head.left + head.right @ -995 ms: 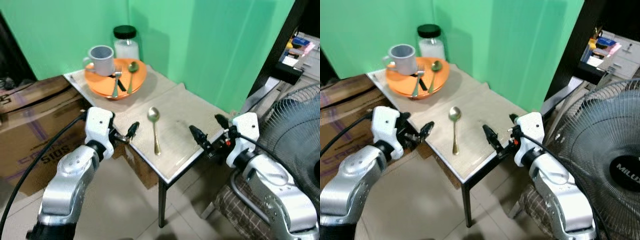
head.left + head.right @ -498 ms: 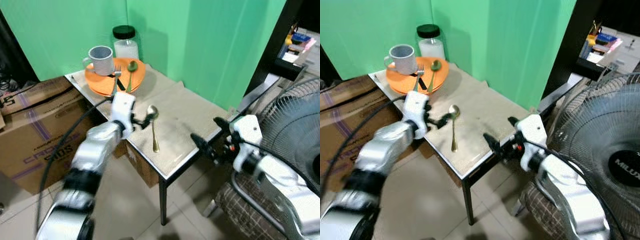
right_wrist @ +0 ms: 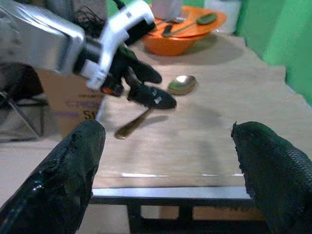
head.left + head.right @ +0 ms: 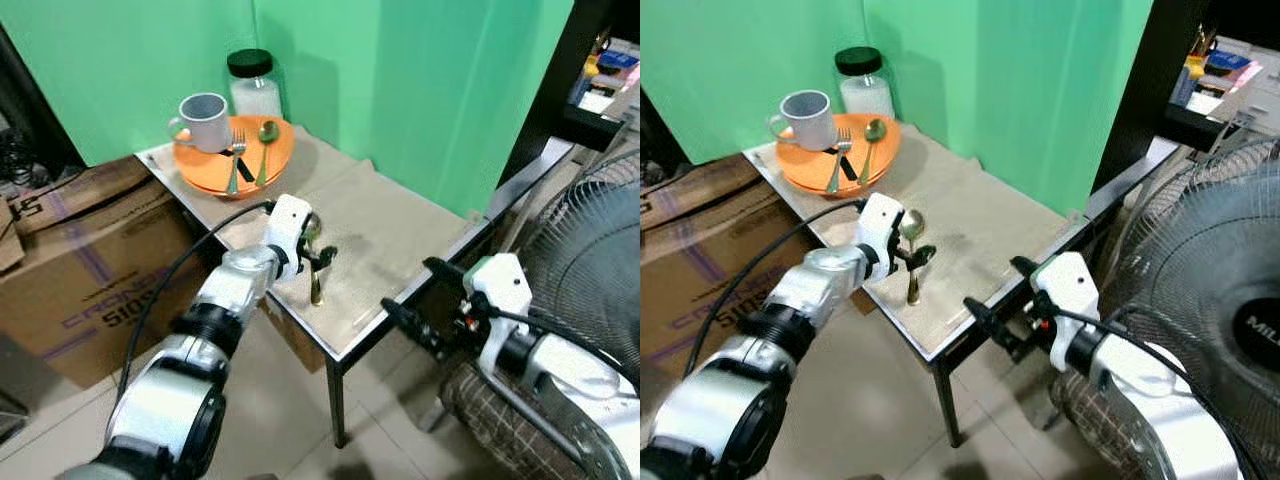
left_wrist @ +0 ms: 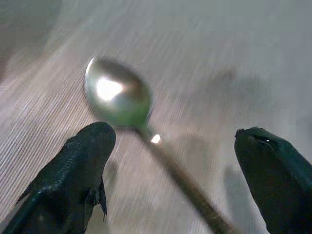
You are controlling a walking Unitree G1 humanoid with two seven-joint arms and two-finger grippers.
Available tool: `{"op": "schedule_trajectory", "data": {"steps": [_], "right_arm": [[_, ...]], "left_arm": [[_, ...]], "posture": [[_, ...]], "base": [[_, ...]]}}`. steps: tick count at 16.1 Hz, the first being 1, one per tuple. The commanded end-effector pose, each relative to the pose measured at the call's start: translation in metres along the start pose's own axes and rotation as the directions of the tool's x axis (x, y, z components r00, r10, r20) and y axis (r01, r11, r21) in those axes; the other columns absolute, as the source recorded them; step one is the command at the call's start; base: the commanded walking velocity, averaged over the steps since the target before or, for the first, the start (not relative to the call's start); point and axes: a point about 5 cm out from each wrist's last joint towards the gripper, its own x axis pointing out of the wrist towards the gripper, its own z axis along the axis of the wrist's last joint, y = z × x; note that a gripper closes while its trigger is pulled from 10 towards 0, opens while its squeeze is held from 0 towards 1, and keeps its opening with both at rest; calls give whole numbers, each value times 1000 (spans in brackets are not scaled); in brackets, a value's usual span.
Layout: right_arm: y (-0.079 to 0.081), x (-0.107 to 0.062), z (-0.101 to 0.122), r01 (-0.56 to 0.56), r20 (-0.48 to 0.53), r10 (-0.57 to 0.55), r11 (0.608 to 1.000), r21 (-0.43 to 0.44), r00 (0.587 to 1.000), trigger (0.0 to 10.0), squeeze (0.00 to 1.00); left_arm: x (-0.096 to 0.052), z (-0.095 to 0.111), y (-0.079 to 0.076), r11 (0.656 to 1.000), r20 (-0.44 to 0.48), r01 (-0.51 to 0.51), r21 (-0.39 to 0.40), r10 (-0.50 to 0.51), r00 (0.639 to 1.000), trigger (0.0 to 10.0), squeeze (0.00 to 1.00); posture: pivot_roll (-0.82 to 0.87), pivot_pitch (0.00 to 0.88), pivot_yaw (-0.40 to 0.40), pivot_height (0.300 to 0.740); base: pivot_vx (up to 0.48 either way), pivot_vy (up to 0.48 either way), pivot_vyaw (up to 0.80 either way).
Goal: Setting the table
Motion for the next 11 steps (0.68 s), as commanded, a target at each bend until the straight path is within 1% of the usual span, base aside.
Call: {"op": "schedule_trajectory", "data": {"steps": [1, 2, 3, 4, 5, 6, 7, 11], "right_arm": [[2, -3, 3, -17, 6, 17, 1000, -2, 1000, 10000, 0], [2, -5, 3, -24, 4, 24, 1000, 1, 1000, 10000, 0], [2, -5, 3, -29, 2, 29, 1000, 1, 1000, 10000, 0], [2, -4, 3, -32, 3, 32, 999, -1, 999, 10000, 0], [2, -4, 4, -35, 4, 35, 999, -2, 999, 10000, 0], [2, -4, 4, -38, 4, 38, 999, -2, 999, 10000, 0], [2, -4, 4, -42, 4, 42, 999, -3, 999, 10000, 0], [1, -4, 5, -51, 3, 51, 999, -7, 999, 10000, 0]], "left_arm": [[2, 3, 2, 999, -12, -28, 30, 28, 1000, 10000, 0], [3, 3, 3, 998, -16, -55, 27, 55, 998, 10000, 0], [3, 1, 3, 998, -23, -57, 24, 58, 998, 10000, 0], [4, -4, 5, 997, -40, -69, 33, 70, 997, 5529, 0], [3, -7, 7, 996, -52, -83, 40, 85, 995, 2588, 0], [3, -9, 9, 995, -58, -91, 43, 93, 994, 941, 0], [3, -10, 10, 994, -61, -96, 46, 99, 993, 0, 0], [3, -10, 12, 994, -55, -105, 31, 107, 993, 0, 0]], "posture": [[-132, 0, 104, 740], [-127, 0, 101, 740], [-125, 0, 98, 740], [-123, 0, 93, 740], [-122, 0, 91, 740], [-122, 0, 90, 740], [-122, 0, 89, 740], [-119, 0, 83, 740]], "base": [[0, 0, 0], [0, 0, 0], [0, 0, 0], [0, 0, 0], [0, 0, 0], [0, 0, 0], [0, 0, 0], [0, 0, 0]]}}
